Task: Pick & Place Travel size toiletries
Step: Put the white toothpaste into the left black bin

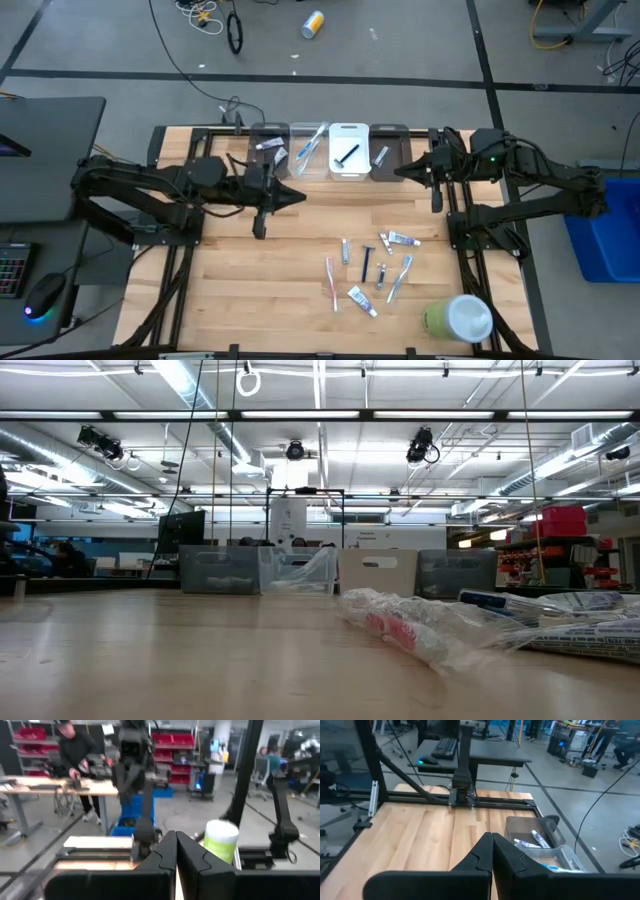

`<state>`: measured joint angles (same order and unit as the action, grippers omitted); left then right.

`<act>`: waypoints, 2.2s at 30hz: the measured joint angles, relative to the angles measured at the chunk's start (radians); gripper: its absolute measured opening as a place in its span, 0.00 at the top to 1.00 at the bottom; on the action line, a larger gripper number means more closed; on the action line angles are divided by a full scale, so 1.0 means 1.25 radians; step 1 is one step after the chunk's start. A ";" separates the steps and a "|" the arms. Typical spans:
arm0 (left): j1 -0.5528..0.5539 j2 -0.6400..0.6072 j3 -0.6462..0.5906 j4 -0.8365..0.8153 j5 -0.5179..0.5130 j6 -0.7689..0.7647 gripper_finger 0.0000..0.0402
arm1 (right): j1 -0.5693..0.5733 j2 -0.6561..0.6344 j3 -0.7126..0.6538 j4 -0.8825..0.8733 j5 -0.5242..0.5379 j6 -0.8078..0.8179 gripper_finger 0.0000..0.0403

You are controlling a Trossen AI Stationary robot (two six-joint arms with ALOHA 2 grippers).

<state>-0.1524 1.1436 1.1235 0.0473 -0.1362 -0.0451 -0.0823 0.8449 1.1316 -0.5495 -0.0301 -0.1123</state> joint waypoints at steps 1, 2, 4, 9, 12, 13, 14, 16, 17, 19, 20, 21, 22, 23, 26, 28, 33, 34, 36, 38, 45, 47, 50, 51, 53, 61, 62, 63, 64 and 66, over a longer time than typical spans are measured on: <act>0.000 -0.008 0.001 -0.002 -0.007 0.001 0.99 | 0.004 -0.004 0.000 -0.009 0.001 0.002 0.99; 0.000 -0.019 0.000 -0.014 -0.008 0.005 0.99 | 0.009 -0.008 0.000 -0.016 0.001 0.002 0.99; 0.000 -0.033 0.000 -0.006 -0.010 0.010 0.99 | 0.018 -0.021 0.000 -0.023 0.002 0.004 0.99; 0.000 -0.069 0.000 -0.017 -0.010 0.013 0.99 | 0.032 -0.050 0.000 -0.054 0.001 0.028 0.99; 0.000 -0.084 0.000 -0.024 -0.024 0.021 0.99 | 0.032 -0.056 0.000 -0.099 0.002 0.034 0.99; 0.000 -0.088 0.000 -0.023 -0.030 0.021 0.99 | 0.032 -0.055 0.000 -0.120 0.006 0.043 0.99; 0.000 -0.091 0.000 -0.028 -0.031 0.021 0.99 | 0.032 -0.053 0.000 -0.139 0.011 0.055 0.99; 0.001 -0.093 0.000 -0.027 -0.032 0.028 0.98 | 0.032 -0.046 0.000 -0.179 0.022 0.077 0.99; 0.001 -0.093 0.000 -0.026 -0.033 0.032 0.98 | 0.032 -0.043 0.000 -0.194 0.023 0.084 0.99; 0.001 -0.093 0.000 -0.028 -0.033 0.037 0.99 | 0.032 -0.037 0.000 -0.222 0.023 0.096 0.99; 0.001 -0.093 0.000 -0.029 -0.033 0.037 0.99 | 0.032 -0.034 0.000 -0.236 0.023 0.102 0.99; 0.001 -0.094 0.000 -0.029 -0.033 0.037 0.99 | 0.032 -0.030 0.000 -0.248 0.023 0.106 0.99; 0.001 -0.094 0.000 -0.028 -0.033 0.037 0.99 | 0.032 -0.026 0.000 -0.262 0.023 0.107 0.99; 0.001 -0.094 0.000 -0.028 -0.033 0.037 0.99 | 0.032 -0.022 0.000 -0.276 0.023 0.107 0.99; 0.001 -0.094 0.000 -0.028 -0.033 0.037 0.98 | 0.032 -0.008 0.000 -0.322 0.023 0.113 0.99; 0.001 -0.094 0.000 -0.028 -0.033 0.037 0.99 | 0.032 0.005 -0.001 -0.349 0.023 0.119 0.99; 0.000 -0.094 0.000 -0.028 -0.046 0.037 0.98 | 0.032 0.017 -0.061 -0.350 0.020 0.145 0.99; 0.001 -0.094 0.000 -0.028 -0.046 0.037 0.98 | 0.032 0.017 -0.077 -0.344 0.020 0.152 0.99; 0.001 -0.094 0.000 -0.028 -0.047 0.043 0.98 | 0.032 0.015 -0.115 -0.335 0.021 0.169 0.99; 0.001 -0.094 0.000 -0.028 -0.052 0.052 0.98 | 0.032 0.015 -0.153 -0.326 0.020 0.182 0.99; 0.001 -0.094 0.000 -0.027 -0.097 0.058 0.97 | 0.032 0.016 -0.280 -0.315 0.015 0.210 0.99; 0.001 -0.094 0.000 -0.028 -0.108 0.057 0.96 | 0.032 0.027 -0.279 -0.296 0.015 0.209 0.98; 0.001 -0.094 0.000 -0.028 -0.113 0.057 0.96 | 0.032 0.049 -0.274 -0.302 0.016 0.206 0.94; 0.001 -0.094 0.000 -0.028 -0.113 0.058 0.96 | 0.032 0.057 -0.274 -0.304 0.016 0.205 0.92; 0.001 -0.094 0.000 -0.028 -0.113 0.063 0.98 | 0.032 0.074 -0.274 -0.302 0.015 0.204 0.87; 0.001 -0.094 0.000 -0.028 -0.113 0.061 0.96 | 0.053 0.156 -0.274 -0.304 0.014 0.203 0.56; 0.001 -0.094 0.000 -0.028 -0.115 0.061 0.96 | 0.060 0.166 -0.274 -0.304 0.014 0.203 0.52; 0.000 -0.094 0.000 -0.028 -0.121 0.061 0.95 | 0.068 0.177 -0.274 -0.304 0.014 0.204 0.49; 0.000 -0.094 0.000 -0.028 -0.129 0.061 0.95 | 0.076 0.189 -0.274 -0.304 0.014 0.203 0.46; 0.001 -0.094 0.000 -0.028 -0.134 0.061 0.95 | 0.090 0.216 -0.274 -0.304 0.001 0.203 0.41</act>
<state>-0.1516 1.0264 1.1236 0.0128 -0.3035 0.0311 0.0303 1.1148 0.7895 -0.9292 -0.0283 0.1410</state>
